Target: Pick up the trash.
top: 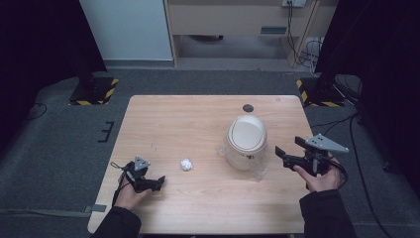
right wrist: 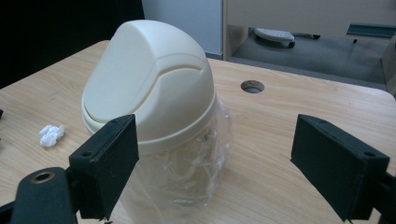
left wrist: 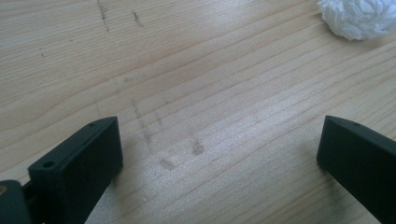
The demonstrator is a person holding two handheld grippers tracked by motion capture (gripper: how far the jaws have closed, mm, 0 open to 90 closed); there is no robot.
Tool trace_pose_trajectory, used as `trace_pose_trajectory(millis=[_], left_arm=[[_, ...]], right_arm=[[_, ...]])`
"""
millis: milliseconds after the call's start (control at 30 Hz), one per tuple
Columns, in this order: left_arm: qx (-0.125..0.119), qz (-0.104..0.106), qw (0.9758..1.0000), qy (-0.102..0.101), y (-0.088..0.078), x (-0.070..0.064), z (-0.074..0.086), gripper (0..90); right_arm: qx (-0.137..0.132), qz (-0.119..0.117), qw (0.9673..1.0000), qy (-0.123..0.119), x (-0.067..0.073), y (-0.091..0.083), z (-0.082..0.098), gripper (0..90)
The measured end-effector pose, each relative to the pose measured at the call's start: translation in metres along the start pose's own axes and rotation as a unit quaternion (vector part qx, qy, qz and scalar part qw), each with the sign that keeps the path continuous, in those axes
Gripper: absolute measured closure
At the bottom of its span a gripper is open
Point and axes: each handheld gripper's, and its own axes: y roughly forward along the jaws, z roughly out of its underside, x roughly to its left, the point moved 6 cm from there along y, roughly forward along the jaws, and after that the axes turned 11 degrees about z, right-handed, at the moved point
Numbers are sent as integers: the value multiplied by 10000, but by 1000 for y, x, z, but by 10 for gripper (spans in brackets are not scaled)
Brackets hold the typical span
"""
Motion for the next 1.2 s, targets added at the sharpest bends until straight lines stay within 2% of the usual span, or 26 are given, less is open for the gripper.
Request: trace_pose_trajectory(millis=[200, 333, 400, 800, 900, 1200], left_arm=[[0, -1, 10000, 1, 0, 0, 0, 0], [1, -2, 10000, 1, 0, 0, 0, 0], [1, -3, 10000, 1, 0, 0, 0, 0], [0, -6, 10000, 0, 0, 0, 0, 0], [1, -6, 10000, 2, 0, 0, 0, 0], [0, -6, 10000, 1, 0, 0, 0, 0]], right_arm=[[-85, -50, 9999, -42, 9, 2, -4, 152], [-127, -199, 9997, 95, 15, 3, -6, 149], [-118, -168, 9998, 2, 17, 4, -7, 148], [-249, -268, 9992, -137, 41, 18, -24, 152], [-239, -196, 9993, -218, 46, 25, -27, 153], [-267, 52, 9994, -221, 49, 40, -27, 175]])
